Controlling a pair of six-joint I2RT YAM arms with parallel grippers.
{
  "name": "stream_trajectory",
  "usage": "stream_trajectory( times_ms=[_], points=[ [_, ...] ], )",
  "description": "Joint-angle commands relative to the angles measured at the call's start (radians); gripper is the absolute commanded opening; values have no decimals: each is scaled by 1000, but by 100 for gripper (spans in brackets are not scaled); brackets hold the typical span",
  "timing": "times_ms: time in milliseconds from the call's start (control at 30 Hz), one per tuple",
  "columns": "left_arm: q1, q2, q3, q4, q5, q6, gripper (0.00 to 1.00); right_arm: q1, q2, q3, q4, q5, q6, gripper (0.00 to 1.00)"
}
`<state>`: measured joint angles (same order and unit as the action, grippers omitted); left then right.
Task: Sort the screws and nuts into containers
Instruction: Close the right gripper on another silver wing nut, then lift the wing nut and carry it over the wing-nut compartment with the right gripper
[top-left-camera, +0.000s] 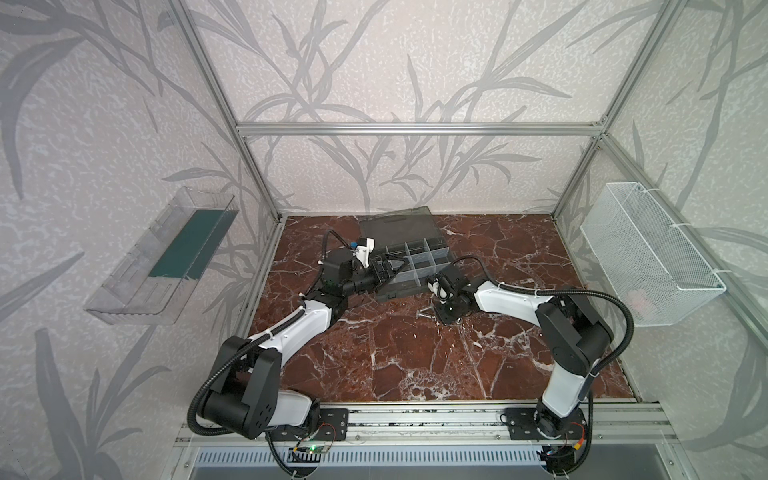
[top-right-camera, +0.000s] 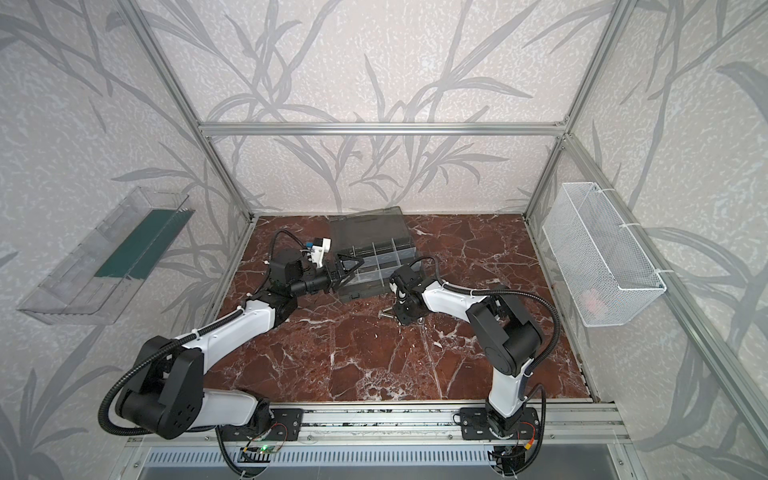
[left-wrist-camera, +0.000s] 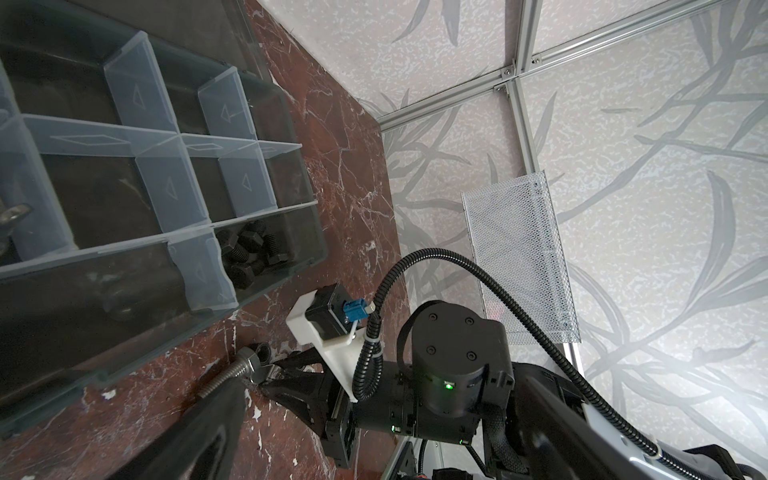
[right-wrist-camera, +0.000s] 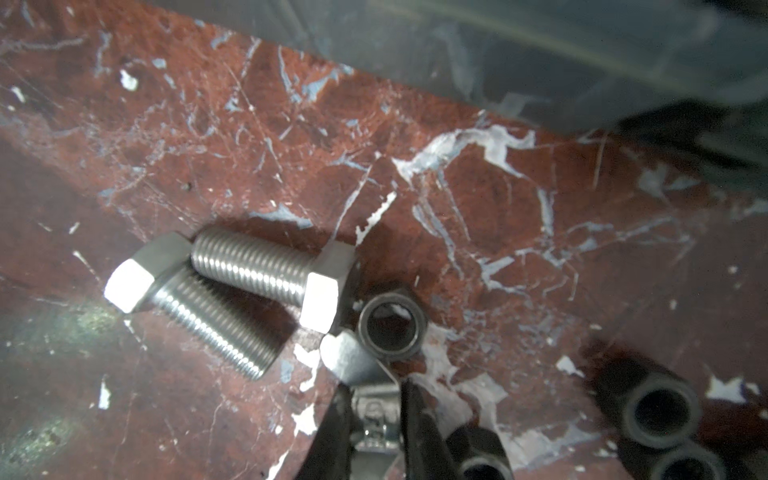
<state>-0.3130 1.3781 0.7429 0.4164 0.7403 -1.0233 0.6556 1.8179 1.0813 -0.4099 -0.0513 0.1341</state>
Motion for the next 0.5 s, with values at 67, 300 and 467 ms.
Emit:
stream_trajectory(
  times_ms=[67,300,467],
  points=[
    [14,-11,-5,8,13,3,100,5,-38,-4,-45,15,11,13],
    [47,-28,1,-27,10,19,99,5,-90,61,-96,16,14,10],
    [73,-36,8,-40,10,28,99,4,-106,136,-141,14,9,10]
  ],
)
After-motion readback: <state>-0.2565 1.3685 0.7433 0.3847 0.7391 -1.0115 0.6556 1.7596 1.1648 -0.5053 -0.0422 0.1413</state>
